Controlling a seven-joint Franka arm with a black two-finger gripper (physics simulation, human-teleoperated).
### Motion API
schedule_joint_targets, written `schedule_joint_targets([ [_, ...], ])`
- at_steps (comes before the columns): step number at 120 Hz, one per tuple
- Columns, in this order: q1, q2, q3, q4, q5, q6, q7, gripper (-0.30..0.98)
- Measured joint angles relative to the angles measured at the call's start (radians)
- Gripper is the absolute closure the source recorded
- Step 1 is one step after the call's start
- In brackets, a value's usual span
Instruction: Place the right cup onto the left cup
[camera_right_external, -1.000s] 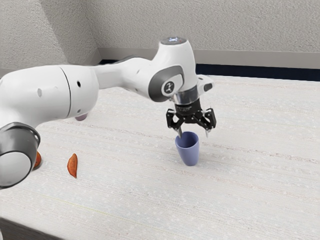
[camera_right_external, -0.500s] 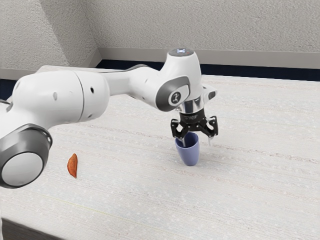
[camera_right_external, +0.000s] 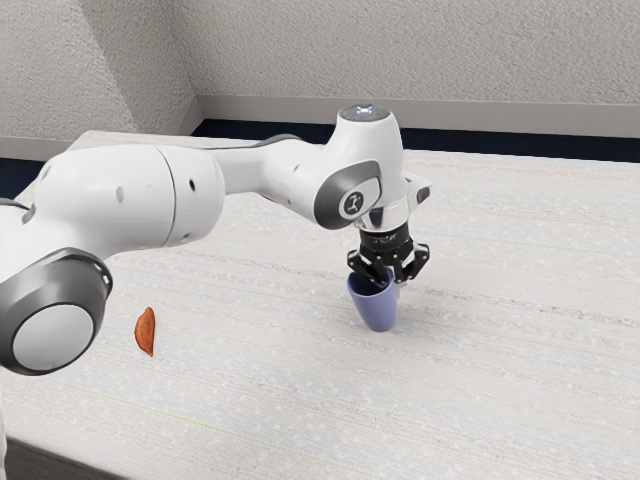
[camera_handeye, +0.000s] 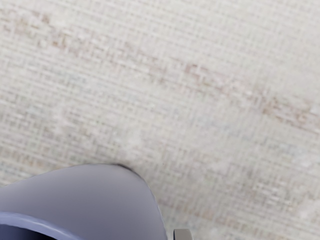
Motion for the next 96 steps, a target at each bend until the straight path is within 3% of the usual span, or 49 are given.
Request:
schedule_joint_targets([
  [50,0.019,-0.061,0.008,0.007,0.012,-0.049,-0.023,0.78],
  [77,0.181,-0.268,0.010,0.014,0.103,-0.186,-0.030,0.78],
  [96,0.335,-0.305,-0.002,0.033,0.134,-0.259,-0.028,0.78],
])
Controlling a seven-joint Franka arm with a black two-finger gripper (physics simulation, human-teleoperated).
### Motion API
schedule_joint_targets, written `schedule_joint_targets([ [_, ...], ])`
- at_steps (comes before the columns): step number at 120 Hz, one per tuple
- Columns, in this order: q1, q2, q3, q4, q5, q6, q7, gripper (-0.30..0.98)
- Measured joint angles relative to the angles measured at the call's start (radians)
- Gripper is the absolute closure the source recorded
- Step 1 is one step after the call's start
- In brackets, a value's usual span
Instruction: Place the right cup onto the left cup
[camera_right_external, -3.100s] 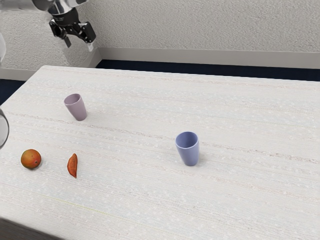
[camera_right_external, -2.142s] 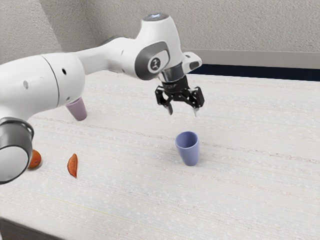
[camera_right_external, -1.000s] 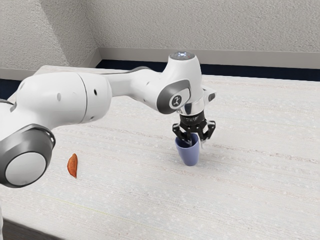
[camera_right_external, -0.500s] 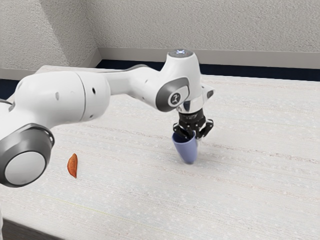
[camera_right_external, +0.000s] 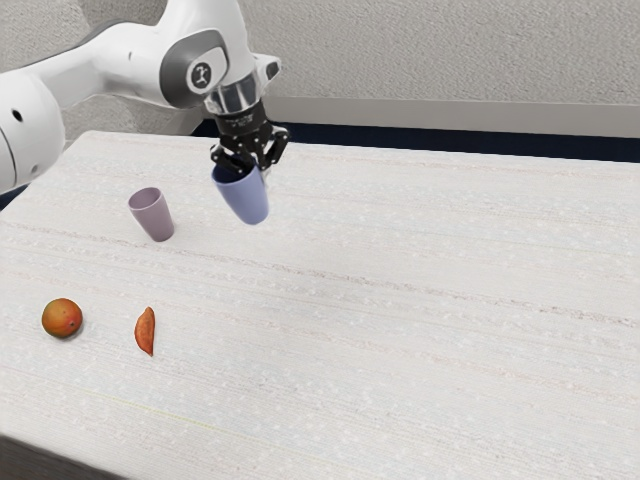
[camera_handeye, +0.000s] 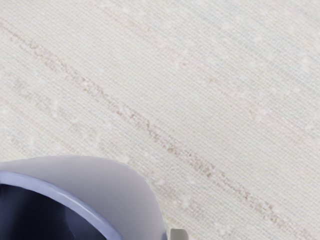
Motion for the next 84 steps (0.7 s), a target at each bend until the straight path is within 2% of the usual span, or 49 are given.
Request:
schedule_joint_targets([
  [27,0.181,0.067,-0.006,0.098,0.009,-0.042,0.026,0.78],
  [55,0.218,0.177,0.102,0.221,0.000,-0.075,0.075,0.78],
  [84,0.333,0.290,0.100,0.335,-0.022,-0.099,0.130,0.78],
])
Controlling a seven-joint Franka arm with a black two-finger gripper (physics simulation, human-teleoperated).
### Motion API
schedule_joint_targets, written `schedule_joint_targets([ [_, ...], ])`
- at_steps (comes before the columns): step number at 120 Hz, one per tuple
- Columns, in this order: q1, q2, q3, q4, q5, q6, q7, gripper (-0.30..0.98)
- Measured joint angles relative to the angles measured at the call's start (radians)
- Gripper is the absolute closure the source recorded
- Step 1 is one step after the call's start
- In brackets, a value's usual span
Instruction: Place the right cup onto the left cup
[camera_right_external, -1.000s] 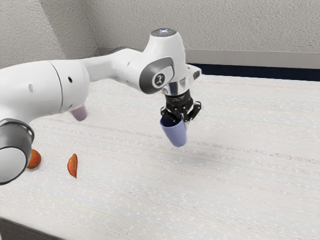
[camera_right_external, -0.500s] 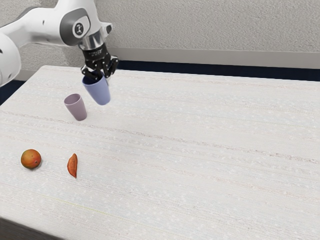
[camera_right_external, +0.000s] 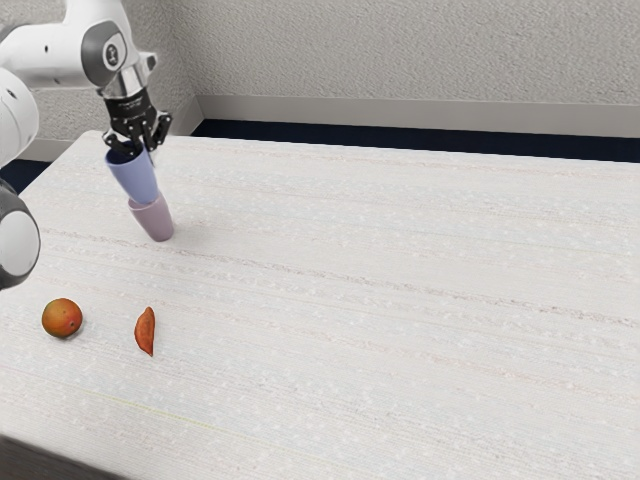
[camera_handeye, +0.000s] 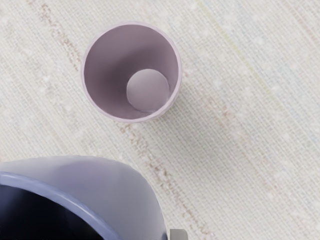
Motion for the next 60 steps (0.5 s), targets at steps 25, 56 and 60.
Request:
schedule_joint_targets([
  [25,0.059,0.133,-0.005,0.154,-0.025,-0.029,0.045,0.78],
  [56,0.124,0.256,-0.012,0.314,-0.049,-0.073,0.093,0.78],
  [60,0.125,0.267,-0.012,0.337,-0.050,-0.080,0.098,0.78],
])
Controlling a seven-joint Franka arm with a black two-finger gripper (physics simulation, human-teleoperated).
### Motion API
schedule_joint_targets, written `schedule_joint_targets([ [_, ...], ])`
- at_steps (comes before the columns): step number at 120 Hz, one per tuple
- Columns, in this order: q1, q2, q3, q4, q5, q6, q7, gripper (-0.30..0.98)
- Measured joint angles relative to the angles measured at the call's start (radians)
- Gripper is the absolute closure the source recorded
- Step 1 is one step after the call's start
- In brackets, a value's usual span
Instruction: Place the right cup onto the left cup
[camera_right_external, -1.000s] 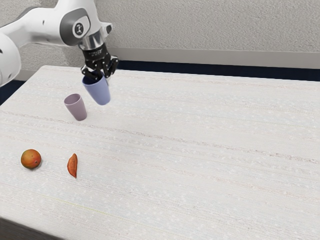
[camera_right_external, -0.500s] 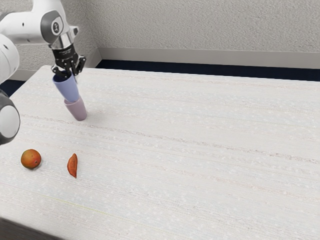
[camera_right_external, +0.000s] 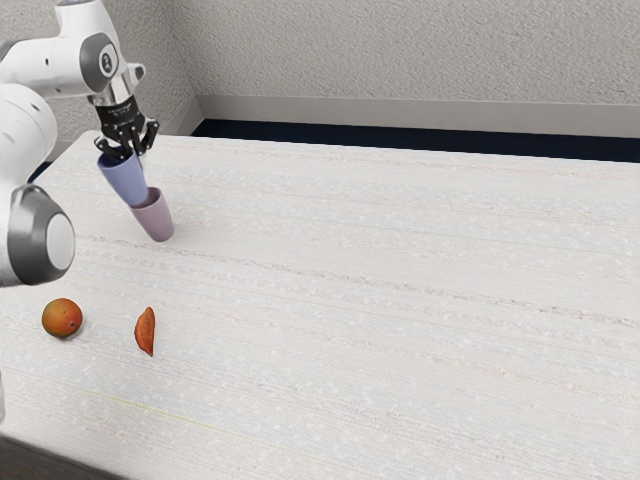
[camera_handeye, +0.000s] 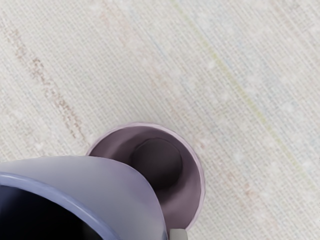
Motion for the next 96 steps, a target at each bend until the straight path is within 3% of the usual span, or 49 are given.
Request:
schedule_joint_targets([
  [92,0.003,0.110,0.007,0.126,-0.033,-0.041,0.066,0.78],
  [96,0.003,0.110,0.008,0.126,-0.035,-0.041,0.067,0.73],
])
